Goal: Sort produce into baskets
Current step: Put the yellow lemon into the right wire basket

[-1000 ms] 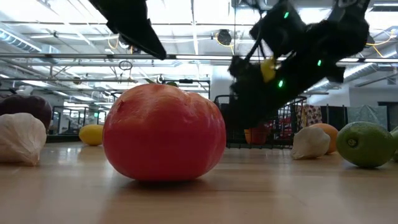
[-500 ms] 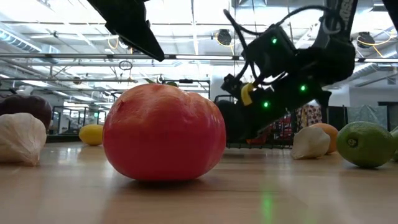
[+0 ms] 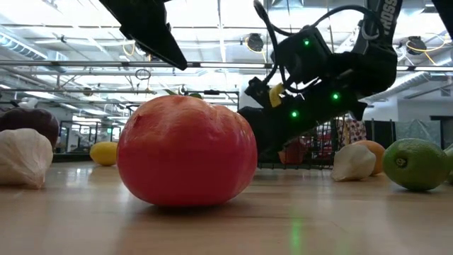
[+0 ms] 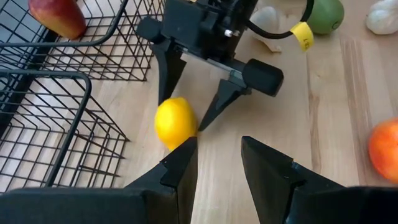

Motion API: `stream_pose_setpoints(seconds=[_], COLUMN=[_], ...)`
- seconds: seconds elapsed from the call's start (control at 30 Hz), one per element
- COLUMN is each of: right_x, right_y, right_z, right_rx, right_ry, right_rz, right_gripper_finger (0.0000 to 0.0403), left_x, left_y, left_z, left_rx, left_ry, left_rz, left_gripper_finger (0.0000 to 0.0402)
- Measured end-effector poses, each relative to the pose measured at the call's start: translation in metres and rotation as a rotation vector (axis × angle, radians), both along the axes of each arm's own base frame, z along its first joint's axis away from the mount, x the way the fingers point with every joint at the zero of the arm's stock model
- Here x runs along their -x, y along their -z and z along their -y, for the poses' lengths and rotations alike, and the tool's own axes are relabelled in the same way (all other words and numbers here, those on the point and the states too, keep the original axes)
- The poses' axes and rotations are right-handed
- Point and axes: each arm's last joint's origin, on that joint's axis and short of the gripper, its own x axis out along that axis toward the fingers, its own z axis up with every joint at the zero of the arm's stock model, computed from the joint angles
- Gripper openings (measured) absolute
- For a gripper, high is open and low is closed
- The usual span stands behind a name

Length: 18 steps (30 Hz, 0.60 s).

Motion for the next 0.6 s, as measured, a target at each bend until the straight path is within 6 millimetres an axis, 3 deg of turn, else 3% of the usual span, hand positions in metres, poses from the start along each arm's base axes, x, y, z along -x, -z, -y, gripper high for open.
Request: stream_pose_setpoints(seconds=[0.37,0.6], right_x=[0.003,0.002], right_y=[0.007,0.004], right_z=[-0.012,-0.015], right_rx=[-0.071,-0.026], right_ry=[-0.128,-0.142], right_rz=[-0.074,-0.056], right_gripper_finger=[0.0304,0.0304], left_x=[0.000,0.001], left_y=[0.000,0.001], left_z=[0.000,0.000], left_rx=[0.000,-0.003], left_ry=[0.000,0.000], left_rz=[-0.002,-0.010], left_gripper_finger=[0.0132,0.0132])
